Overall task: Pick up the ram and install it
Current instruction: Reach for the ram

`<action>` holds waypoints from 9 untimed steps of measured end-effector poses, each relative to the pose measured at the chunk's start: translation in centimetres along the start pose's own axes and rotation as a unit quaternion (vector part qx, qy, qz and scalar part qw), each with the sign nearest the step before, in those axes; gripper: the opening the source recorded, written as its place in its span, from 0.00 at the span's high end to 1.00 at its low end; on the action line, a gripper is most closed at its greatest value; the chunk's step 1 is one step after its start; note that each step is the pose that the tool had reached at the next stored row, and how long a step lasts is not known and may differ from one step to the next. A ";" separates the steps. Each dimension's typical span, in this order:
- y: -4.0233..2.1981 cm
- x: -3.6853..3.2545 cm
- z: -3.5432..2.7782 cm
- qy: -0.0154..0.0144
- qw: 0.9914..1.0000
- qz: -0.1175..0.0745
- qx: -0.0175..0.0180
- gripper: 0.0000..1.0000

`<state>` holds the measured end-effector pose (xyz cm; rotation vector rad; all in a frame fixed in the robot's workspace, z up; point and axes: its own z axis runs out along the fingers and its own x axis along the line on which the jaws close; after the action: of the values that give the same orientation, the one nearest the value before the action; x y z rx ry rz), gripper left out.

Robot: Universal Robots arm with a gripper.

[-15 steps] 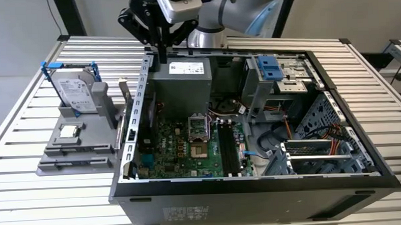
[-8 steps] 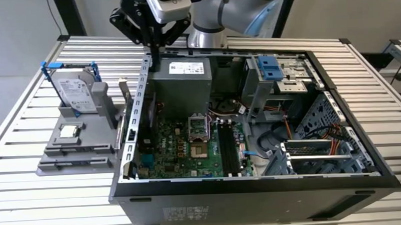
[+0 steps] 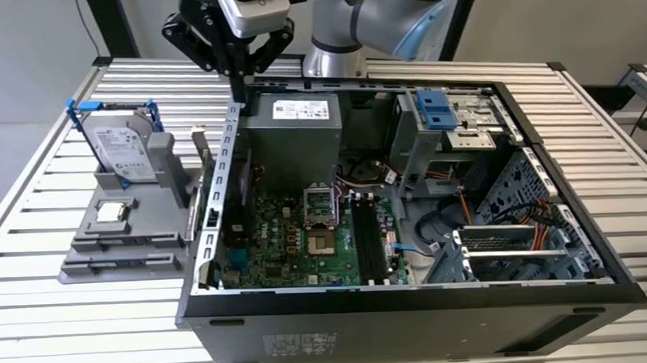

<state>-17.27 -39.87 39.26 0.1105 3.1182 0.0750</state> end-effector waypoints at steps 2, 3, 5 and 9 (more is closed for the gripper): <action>-0.02 0.26 -0.01 0.000 1.000 0.000 0.000 1.00; -0.03 0.36 -0.01 0.000 1.000 0.000 0.000 1.00; -0.04 0.56 -0.01 0.001 1.000 0.000 0.000 1.00; -0.07 1.08 -0.03 0.001 1.000 0.000 0.000 1.00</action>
<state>-18.35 -39.87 39.27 0.1106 3.1200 0.0749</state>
